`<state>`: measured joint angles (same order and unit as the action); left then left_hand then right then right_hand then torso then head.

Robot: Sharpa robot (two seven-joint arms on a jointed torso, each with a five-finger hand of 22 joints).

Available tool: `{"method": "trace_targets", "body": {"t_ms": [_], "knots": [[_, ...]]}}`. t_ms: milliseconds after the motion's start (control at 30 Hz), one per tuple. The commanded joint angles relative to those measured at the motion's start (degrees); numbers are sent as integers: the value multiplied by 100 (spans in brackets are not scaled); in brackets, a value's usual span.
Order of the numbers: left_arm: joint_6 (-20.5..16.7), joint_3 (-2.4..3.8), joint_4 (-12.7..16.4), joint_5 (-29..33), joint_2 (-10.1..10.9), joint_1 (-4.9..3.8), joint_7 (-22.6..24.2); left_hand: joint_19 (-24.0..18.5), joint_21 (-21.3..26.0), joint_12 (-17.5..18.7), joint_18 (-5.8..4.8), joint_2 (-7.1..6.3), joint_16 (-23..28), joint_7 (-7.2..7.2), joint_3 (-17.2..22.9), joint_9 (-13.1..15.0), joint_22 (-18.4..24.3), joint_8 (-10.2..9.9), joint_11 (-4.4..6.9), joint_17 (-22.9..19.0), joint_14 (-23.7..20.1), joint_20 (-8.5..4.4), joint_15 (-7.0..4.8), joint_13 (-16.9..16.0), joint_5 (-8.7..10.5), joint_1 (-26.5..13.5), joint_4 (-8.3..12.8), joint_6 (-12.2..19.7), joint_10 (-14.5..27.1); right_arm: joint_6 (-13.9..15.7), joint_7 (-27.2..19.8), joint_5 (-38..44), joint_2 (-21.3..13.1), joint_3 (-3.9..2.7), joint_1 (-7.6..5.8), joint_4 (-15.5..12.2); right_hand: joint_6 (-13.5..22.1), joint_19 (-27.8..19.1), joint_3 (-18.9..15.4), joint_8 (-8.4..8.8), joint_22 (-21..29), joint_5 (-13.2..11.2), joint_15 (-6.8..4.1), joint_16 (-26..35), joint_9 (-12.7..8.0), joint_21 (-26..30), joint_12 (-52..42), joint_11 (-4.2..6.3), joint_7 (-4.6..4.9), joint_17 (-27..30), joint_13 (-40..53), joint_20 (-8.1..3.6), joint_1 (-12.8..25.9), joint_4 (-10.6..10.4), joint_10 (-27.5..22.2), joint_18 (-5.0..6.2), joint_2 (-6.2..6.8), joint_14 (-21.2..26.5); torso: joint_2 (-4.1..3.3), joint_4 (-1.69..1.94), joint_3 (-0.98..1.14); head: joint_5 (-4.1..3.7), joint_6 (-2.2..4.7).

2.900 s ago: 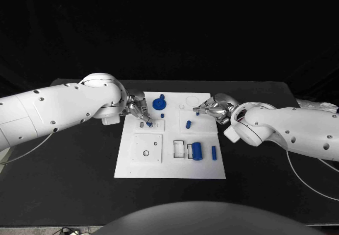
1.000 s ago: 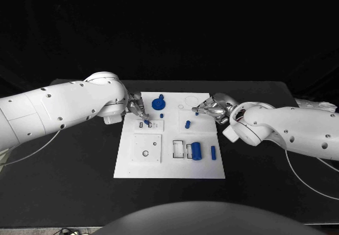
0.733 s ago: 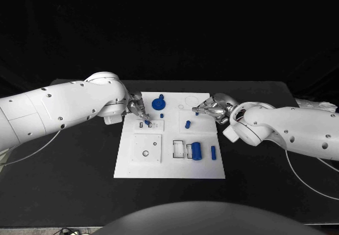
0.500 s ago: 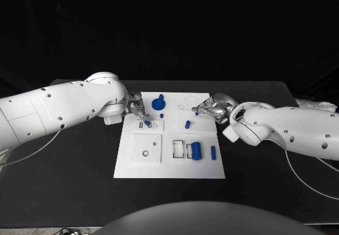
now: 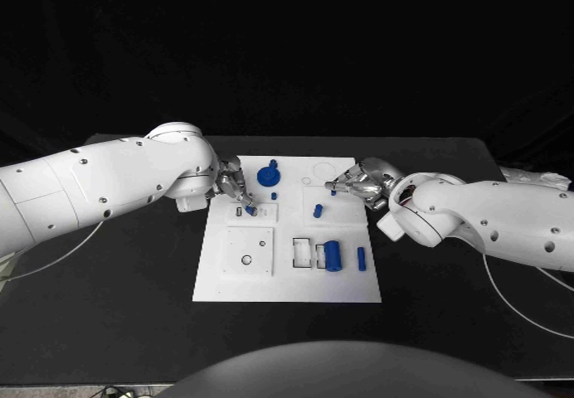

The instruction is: Assemble the parts on the task board

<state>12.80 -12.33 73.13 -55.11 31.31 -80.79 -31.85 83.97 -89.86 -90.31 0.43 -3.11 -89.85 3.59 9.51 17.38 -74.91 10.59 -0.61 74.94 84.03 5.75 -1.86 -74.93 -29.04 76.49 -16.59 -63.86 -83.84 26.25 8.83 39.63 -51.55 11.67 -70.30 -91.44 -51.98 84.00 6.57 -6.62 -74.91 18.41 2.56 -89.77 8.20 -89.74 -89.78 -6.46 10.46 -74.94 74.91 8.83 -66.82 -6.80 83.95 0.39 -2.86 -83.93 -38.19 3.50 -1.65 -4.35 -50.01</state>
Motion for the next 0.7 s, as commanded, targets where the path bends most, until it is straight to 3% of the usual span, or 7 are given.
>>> {"method": "trace_targets", "body": {"t_ms": [33,700], "knots": [[137,2,1,60,-11,1,-22,603,-14,31,-43,-6,-15,12,24,-4,-1509,-36,22,1506,597,-51,-35,-1507,38,72,-3,-14,-616,-19,-43,41,6,1,3,-1,0,600,-22,-34,-1509,23,50,-23,5,-26,-22,-27,29,-1506,1509,48,-70,21,605,-39,-5,-607,-2,2,-2,1,1],[132,1,-27,33,-55,23,-27,603,-14,31,-43,12,-15,19,43,-9,-1509,-54,16,1506,597,-54,-34,-1507,65,80,-6,-8,-616,-10,-60,53,4,1,4,3,0,600,-22,-34,-1509,23,50,-23,5,-26,-22,-27,29,-1506,1509,48,-70,21,605,-39,-5,-607,-1,-1,1,0,1]]}}
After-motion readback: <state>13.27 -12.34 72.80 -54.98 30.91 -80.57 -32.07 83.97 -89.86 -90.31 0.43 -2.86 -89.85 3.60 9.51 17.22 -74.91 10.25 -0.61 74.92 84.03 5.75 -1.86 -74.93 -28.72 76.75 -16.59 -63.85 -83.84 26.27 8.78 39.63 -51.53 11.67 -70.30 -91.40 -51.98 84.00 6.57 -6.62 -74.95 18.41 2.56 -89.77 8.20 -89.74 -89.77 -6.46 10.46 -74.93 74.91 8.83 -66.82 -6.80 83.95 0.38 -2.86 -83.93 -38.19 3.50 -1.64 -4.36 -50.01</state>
